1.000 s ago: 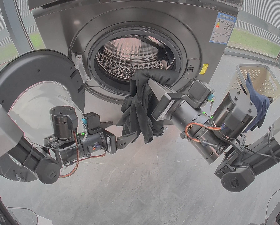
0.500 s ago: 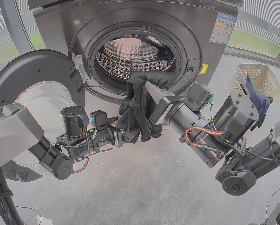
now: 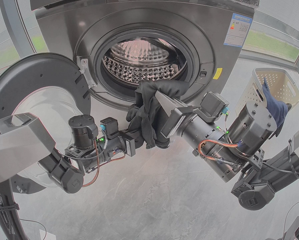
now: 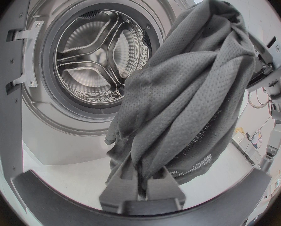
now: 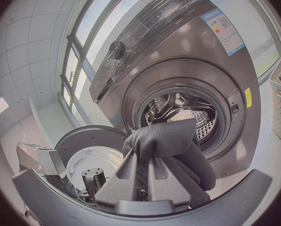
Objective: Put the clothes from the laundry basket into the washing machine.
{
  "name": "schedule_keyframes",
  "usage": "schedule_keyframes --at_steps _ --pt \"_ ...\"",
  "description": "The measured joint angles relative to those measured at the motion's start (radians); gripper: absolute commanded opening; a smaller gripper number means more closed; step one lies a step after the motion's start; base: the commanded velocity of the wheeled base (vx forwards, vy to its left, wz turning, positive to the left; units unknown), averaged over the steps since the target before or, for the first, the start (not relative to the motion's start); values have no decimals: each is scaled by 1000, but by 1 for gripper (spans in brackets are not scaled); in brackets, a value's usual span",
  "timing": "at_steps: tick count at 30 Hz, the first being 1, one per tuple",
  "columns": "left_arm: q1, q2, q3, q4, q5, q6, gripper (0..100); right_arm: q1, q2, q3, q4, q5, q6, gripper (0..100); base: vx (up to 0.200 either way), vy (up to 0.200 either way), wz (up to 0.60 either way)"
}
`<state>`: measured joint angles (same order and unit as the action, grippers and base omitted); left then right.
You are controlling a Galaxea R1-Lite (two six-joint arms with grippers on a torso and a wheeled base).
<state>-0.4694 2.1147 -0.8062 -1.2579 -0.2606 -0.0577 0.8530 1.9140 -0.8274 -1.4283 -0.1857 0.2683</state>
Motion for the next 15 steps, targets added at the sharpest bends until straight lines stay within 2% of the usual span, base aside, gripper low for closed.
schedule_keyframes --at_steps 9,14,15 --pt "-20 -66 167 -101 -4 -3 0 -40 8 23 -28 10 0 0 0 0 0" --pt "-58 -169 334 -190 -8 -31 0 -70 40 43 -78 23 0 0 0 0 0" --pt "-67 -190 359 -203 -9 -36 0 -74 46 51 -86 25 0 100 0 0 0"
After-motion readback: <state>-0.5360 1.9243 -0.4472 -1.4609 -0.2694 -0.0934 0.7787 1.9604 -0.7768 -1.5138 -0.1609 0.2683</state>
